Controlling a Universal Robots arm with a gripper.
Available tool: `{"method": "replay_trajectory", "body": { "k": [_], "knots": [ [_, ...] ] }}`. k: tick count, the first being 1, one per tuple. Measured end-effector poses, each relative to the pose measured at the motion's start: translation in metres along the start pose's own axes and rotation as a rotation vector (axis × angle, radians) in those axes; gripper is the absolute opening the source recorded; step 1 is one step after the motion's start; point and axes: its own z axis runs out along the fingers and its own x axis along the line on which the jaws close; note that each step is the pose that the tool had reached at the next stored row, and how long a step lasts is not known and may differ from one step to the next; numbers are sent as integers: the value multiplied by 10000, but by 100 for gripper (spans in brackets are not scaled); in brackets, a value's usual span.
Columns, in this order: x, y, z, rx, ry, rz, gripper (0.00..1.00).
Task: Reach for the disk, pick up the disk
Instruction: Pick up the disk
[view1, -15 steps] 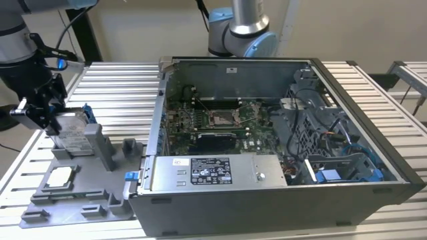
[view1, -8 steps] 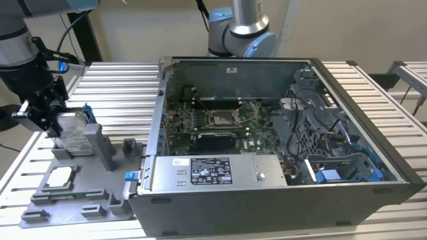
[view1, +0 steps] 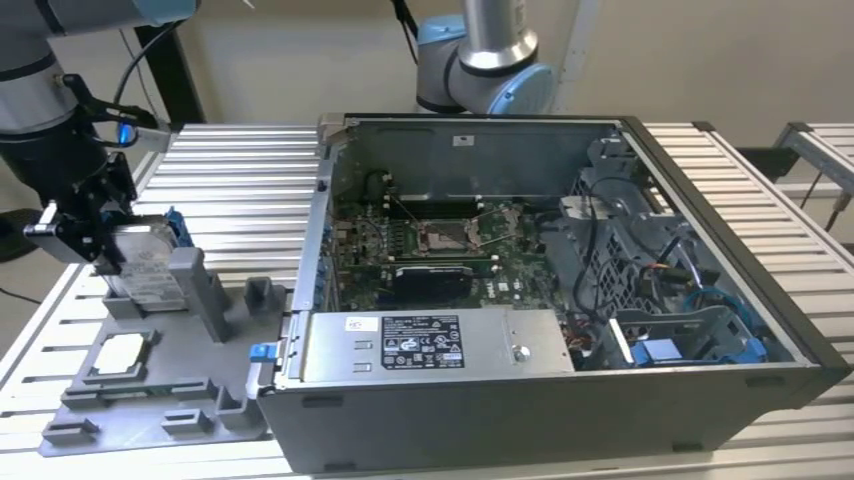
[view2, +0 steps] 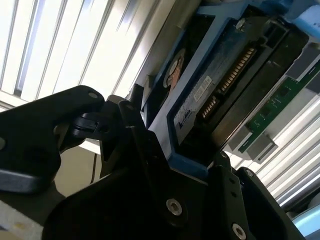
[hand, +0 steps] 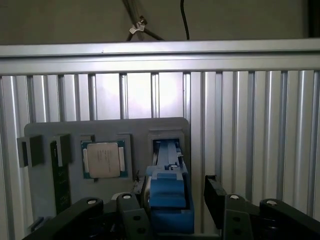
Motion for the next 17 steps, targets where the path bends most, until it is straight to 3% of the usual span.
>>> {"method": "replay_trajectory", "body": {
  "k": [4, 5, 17],
  "knots": [
    [0, 1, 0, 0, 0, 0, 100],
    [0, 2, 0, 0, 0, 0, 0],
    [1, 14, 0, 1, 0, 0, 0]
  ]
}}
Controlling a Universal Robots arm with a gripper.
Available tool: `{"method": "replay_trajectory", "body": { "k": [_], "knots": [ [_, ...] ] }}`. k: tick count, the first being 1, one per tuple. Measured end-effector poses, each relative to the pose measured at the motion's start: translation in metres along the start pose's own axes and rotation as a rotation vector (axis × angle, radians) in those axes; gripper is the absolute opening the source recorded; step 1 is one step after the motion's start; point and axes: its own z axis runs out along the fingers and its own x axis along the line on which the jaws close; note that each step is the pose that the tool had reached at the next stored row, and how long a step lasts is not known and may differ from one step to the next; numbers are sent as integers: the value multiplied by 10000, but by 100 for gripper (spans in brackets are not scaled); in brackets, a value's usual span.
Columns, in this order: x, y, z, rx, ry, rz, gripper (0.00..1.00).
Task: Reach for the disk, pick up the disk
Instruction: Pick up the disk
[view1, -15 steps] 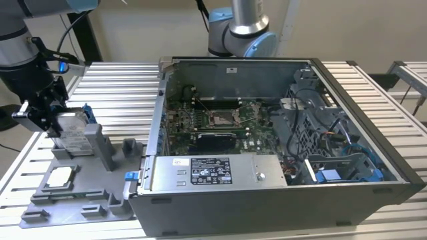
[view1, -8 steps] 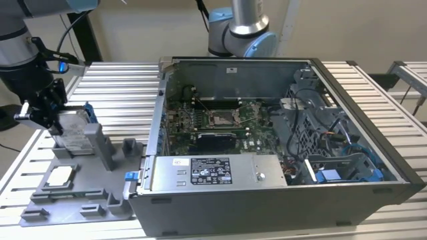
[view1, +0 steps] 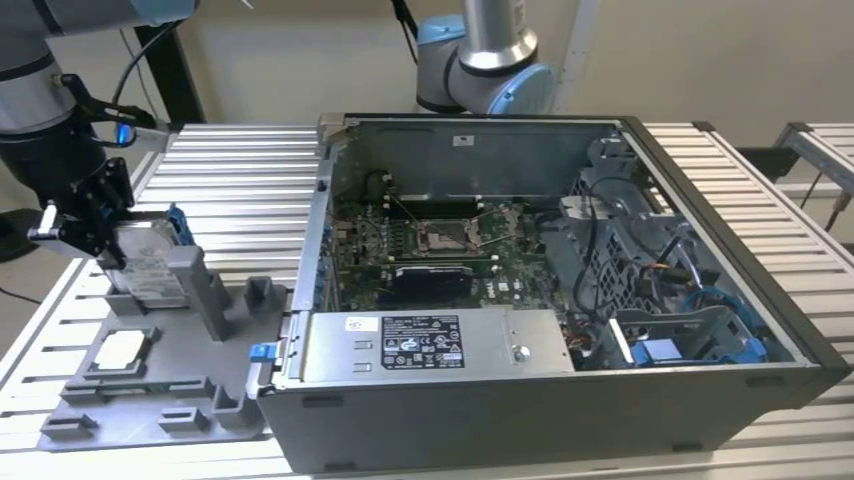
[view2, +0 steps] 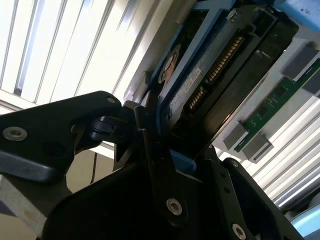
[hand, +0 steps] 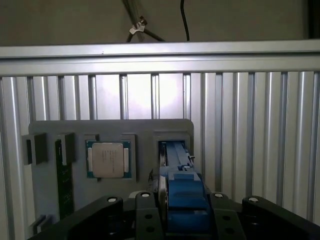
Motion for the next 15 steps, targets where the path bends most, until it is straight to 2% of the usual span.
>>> {"method": "replay_trajectory", "body": {
  "k": [15],
  "knots": [
    [2, -1, -117, -1, 0, 0, 0]
  ]
}}
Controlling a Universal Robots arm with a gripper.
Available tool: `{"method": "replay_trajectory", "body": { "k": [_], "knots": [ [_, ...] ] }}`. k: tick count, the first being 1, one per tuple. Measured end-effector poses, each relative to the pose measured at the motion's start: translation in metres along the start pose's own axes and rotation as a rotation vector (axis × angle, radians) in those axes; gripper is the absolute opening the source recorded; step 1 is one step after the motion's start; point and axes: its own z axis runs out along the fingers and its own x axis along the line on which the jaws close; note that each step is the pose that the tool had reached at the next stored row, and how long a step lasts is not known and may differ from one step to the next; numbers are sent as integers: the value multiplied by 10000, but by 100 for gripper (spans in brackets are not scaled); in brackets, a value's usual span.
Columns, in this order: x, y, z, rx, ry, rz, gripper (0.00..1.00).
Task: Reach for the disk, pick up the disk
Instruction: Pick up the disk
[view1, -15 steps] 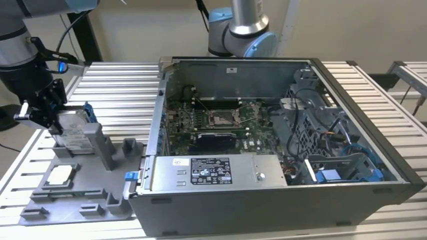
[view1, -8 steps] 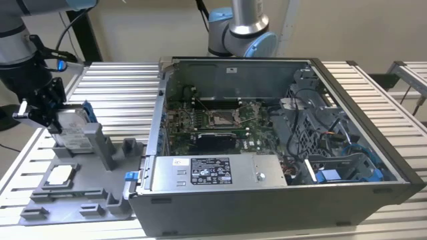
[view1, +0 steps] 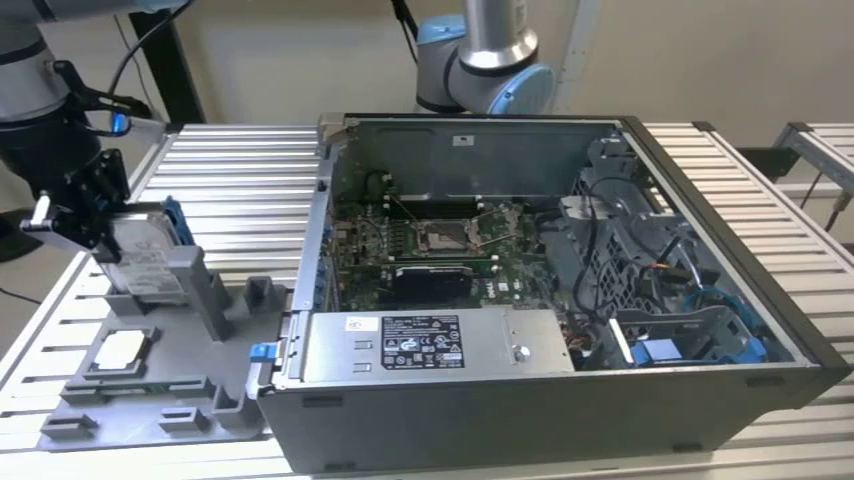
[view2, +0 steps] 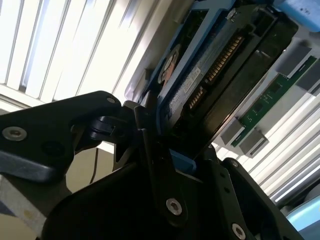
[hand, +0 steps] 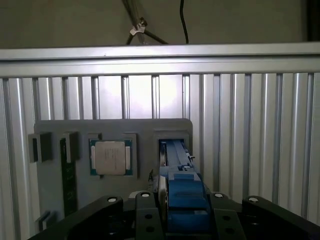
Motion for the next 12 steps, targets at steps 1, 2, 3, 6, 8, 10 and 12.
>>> {"method": "replay_trajectory", "body": {
  "k": [1, 2, 3, 6, 8, 10, 12],
  "knots": [
    [0, 0, -7, 0, 0, 0, 0],
    [0, 0, -15, 0, -1, 0, 0],
    [0, 0, -23, 0, 0, 0, 0],
    [1, 0, -45, 0, -1, 0, 0],
    [1, -1, -78, 0, 0, 0, 0],
    [2, -1, -108, 1, -1, 0, 0],
    [2, -2, -153, 0, 0, 0, 0]
  ]
}}
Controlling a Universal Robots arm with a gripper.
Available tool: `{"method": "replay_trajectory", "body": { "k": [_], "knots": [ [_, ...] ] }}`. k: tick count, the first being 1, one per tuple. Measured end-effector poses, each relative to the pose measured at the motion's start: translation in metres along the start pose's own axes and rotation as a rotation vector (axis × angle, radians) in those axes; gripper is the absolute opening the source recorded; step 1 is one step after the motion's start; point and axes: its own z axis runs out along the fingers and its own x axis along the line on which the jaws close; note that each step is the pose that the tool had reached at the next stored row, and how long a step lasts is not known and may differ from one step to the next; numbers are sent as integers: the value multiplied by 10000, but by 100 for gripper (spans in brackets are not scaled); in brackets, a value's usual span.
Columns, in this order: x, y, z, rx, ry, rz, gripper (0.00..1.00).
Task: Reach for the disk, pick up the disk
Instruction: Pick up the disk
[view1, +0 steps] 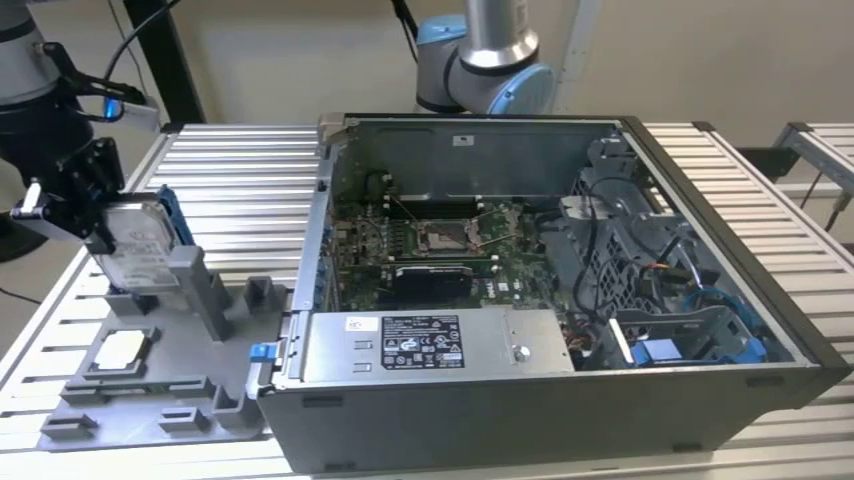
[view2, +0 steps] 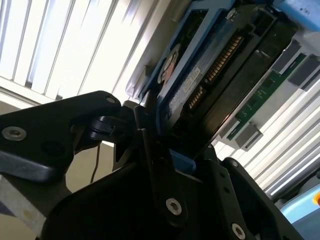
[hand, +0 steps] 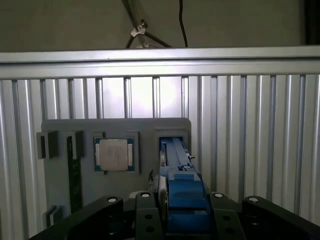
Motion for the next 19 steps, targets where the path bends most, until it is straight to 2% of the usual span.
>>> {"method": "replay_trajectory", "body": {
  "k": [19],
  "knots": [
    [4, -2, -222, 0, 0, 0, 0]
  ]
}}
